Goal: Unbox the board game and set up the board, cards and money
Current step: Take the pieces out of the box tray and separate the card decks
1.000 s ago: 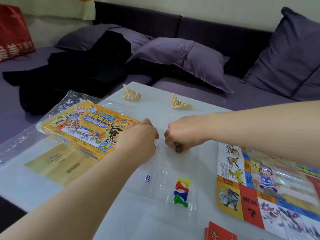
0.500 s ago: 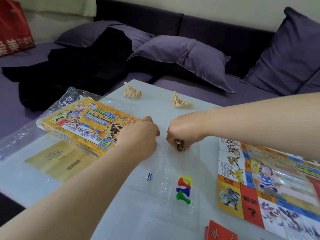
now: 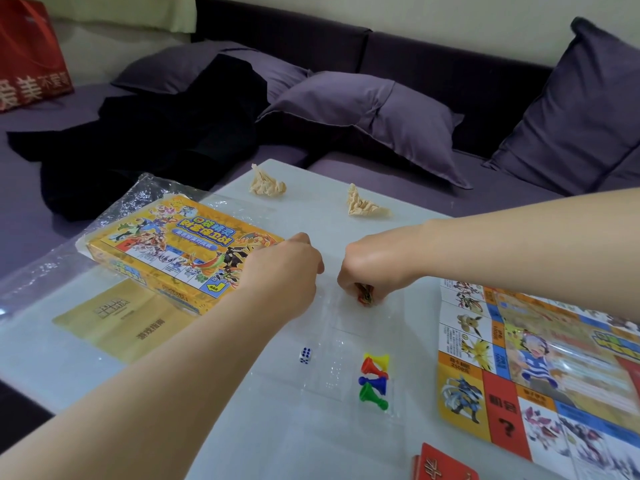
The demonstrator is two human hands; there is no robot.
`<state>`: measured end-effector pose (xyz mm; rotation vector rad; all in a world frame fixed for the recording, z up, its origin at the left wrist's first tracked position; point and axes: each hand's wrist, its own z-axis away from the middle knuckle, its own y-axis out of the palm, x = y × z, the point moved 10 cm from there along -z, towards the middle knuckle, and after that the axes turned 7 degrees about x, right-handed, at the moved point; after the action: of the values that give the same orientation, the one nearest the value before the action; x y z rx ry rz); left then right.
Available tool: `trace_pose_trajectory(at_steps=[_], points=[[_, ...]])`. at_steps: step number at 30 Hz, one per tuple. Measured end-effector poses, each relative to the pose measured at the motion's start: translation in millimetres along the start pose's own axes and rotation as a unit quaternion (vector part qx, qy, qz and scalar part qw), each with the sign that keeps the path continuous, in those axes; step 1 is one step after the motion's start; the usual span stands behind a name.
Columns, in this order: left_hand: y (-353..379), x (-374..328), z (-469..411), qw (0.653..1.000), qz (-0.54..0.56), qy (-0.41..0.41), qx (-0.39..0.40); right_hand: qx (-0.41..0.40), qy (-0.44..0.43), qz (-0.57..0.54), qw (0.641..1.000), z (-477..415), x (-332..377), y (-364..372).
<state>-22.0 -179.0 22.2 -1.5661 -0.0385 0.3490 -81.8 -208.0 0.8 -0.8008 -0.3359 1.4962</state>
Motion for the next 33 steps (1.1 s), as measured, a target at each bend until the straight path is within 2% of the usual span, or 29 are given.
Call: trace_pose_trajectory(at_steps=[24, 33], points=[[0.6, 1.2, -2.7, 1.000, -0.001, -0.007, 0.006, -0.021, -0.001, -0.030, 0.999, -3.5, -1.7, 4.0], [-1.5, -2.1, -2.7, 1.000, -0.006, -0.008, 0.007, 0.028, 0.011, 0.029, 0.999, -7.7, 1.4, 14.3]])
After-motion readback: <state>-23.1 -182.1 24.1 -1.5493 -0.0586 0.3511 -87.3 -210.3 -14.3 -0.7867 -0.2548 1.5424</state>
